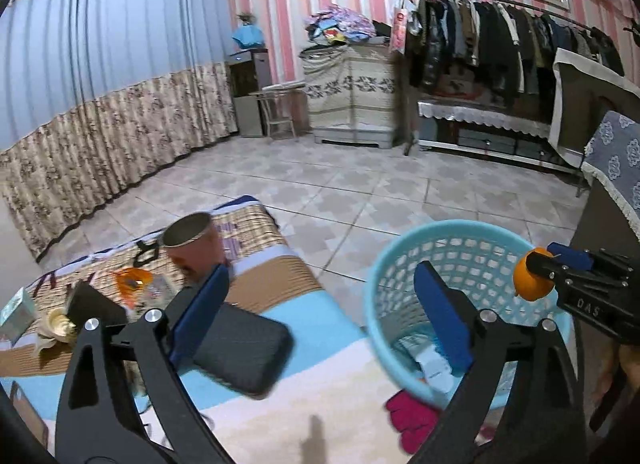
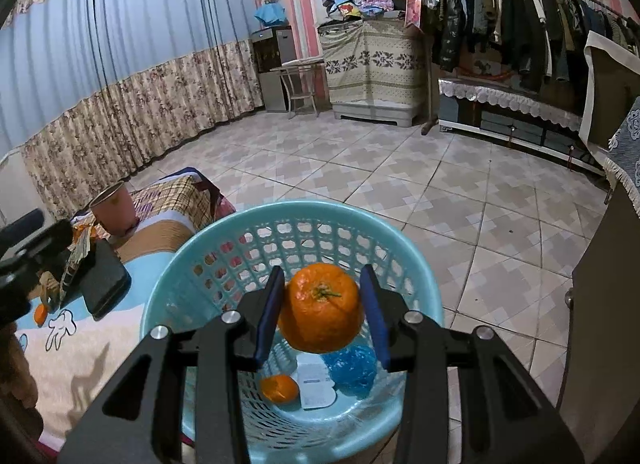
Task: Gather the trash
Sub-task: 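Drop the tangerine into the basket with the right gripper while the left drops its peel, then move both tools back over the bed toward the orange lid, then grasp the round orange lid with the left gripper while the right grasps the snack bag, then carry the lid and snack bag to the blue basket and open both grippers, then move both tools back over the bed toward the crumpled brown paper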
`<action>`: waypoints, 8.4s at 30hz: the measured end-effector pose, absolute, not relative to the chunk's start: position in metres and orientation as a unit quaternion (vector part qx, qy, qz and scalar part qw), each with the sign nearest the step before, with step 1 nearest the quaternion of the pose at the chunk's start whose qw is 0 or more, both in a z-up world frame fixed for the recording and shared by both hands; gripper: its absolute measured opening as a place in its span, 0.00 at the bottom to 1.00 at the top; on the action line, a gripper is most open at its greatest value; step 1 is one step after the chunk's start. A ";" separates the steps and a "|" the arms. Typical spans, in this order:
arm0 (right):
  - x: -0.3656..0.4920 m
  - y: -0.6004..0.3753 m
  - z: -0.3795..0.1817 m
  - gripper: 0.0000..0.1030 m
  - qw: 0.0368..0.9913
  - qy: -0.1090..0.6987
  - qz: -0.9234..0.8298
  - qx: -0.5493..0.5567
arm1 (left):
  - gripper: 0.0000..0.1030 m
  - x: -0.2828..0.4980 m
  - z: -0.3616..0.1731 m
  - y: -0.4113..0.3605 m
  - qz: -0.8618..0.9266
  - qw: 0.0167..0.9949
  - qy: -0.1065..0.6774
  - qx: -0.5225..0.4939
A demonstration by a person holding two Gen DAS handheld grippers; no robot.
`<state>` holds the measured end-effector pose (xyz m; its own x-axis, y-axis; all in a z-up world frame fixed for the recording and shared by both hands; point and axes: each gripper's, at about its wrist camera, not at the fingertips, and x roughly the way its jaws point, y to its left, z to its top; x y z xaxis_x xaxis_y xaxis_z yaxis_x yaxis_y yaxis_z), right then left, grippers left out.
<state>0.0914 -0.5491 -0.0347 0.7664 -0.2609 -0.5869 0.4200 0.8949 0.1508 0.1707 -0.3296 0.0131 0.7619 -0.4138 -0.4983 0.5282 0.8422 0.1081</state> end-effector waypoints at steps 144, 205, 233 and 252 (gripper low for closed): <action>0.081 -0.471 0.055 0.08 0.957 0.225 -0.150 0.102 | 0.38 0.178 0.036 -0.244 -0.233 0.936 0.252 0.073; 0.120 -0.527 -0.036 0.74 0.915 0.304 -0.214 0.157 | 0.95 0.191 0.039 -0.277 -0.206 0.947 0.225 0.098; 0.218 -0.319 -0.010 0.92 0.945 0.293 -0.122 0.078 | 0.95 0.242 0.024 -0.018 -0.047 0.961 0.271 0.034; 0.252 -0.278 -0.027 0.92 0.946 0.305 -0.093 0.051 | 0.95 0.265 -0.002 0.014 -0.003 0.953 0.302 0.016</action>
<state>0.2524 -0.2779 -0.0273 0.7966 -0.1449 -0.5868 0.2070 0.9775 0.0396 0.2650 0.0138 -0.0020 0.8171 0.0035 -0.5764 0.0163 0.9994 0.0293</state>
